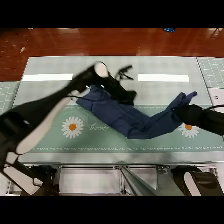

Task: Fold the shirts.

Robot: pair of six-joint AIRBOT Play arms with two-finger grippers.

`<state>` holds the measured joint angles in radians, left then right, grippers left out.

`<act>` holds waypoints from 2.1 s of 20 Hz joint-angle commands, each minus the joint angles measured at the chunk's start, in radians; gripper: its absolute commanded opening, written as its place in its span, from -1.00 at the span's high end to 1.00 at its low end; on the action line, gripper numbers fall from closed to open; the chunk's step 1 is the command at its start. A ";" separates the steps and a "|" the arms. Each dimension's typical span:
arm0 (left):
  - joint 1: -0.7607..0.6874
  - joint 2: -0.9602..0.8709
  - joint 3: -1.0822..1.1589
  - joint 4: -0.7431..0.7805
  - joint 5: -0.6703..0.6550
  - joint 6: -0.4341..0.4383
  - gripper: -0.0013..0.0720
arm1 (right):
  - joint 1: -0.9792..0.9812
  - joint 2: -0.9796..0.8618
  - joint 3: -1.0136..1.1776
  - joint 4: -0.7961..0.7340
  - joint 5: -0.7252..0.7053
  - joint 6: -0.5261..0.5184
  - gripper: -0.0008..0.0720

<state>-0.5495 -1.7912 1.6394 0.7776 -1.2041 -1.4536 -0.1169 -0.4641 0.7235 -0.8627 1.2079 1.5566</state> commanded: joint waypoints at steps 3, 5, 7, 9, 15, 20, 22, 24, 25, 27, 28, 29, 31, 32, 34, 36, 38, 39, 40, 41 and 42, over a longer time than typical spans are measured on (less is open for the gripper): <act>0.396 0.353 -0.101 0.089 -0.023 0.046 0.93 | 0.066 -0.271 0.092 0.245 -0.118 -0.180 0.90; 0.536 0.519 -0.209 0.098 -0.018 0.090 0.93 | 0.201 -0.446 0.204 0.244 -0.178 -0.201 0.90; 0.658 0.685 -0.344 0.094 -0.008 0.114 0.93 | 0.335 -0.636 0.335 0.245 -0.229 -0.208 0.90; 0.742 0.834 -0.472 0.035 -0.003 0.134 0.93 | 0.432 -0.826 0.473 0.263 -0.244 -0.207 0.90; 0.770 1.042 -0.670 0.003 0.025 0.144 0.92 | 0.570 -1.219 0.796 0.292 -0.245 -0.175 0.90; 0.726 1.036 -0.788 0.003 0.032 0.160 0.93 | 0.635 -1.371 0.922 0.294 -0.261 -0.145 0.90; 0.703 1.035 -0.844 0.003 0.069 0.160 0.93 | 0.658 -1.407 0.935 0.299 -0.311 -0.143 0.25; 0.678 1.033 -0.897 -0.010 0.138 0.159 0.93 | 0.666 -1.422 0.935 0.296 -0.350 -0.167 -0.15; 0.667 1.031 -0.918 -0.031 0.163 0.159 0.93 | 0.655 -1.417 0.935 0.294 -0.336 -0.159 -0.15; 0.661 1.024 -0.926 -0.046 0.169 0.159 0.93 | 0.595 -1.380 0.935 0.294 -0.234 -0.124 -0.14; 0.662 1.024 -0.926 -0.045 0.174 0.160 0.93 | 0.546 -1.341 0.935 0.282 -0.147 -0.124 -0.14; 0.662 1.024 -0.926 -0.045 0.176 0.160 0.92 | 0.496 -1.291 0.935 0.246 -0.063 -0.123 -0.14; 0.662 1.024 -0.927 -0.045 0.176 0.160 0.93 | 0.400 -1.142 0.926 0.063 0.063 -0.075 -0.14; 0.662 1.024 -0.927 -0.045 0.175 0.160 0.93 | 0.367 -1.049 0.897 -0.076 0.081 -0.036 -0.14; 0.662 1.024 -0.927 -0.045 0.175 0.160 0.92 | 0.337 -0.818 0.723 -0.409 0.038 0.147 -0.14; 0.661 1.024 -0.927 -0.045 0.175 0.160 0.93 | 0.374 -0.599 0.417 -0.687 -0.088 0.433 -0.14; 0.661 1.024 -0.927 -0.045 0.171 0.160 0.93 | 0.407 -0.443 0.106 -0.689 -0.265 0.602 -0.14; 0.661 1.024 -0.927 -0.045 0.165 0.160 0.92 | 0.407 -0.403 -0.010 -0.632 -0.330 0.643 -0.14; 0.661 1.024 -0.927 -0.045 0.161 0.160 0.93 | 0.407 -0.384 -0.109 -0.544 -0.398 0.654 -0.14; 0.661 1.024 -0.927 -0.045 0.155 0.161 0.92 | 0.407 -0.387 -0.179 -0.437 -0.462 0.629 -0.16; 0.661 1.024 -0.928 -0.045 0.148 0.166 0.92 | 0.407 -0.403 -0.234 -0.307 -0.536 0.562 -0.16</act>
<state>0.1116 -0.7666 0.7124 0.7330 -1.0416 -1.2934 0.2859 -0.9386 0.7403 -1.3380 0.8967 2.0724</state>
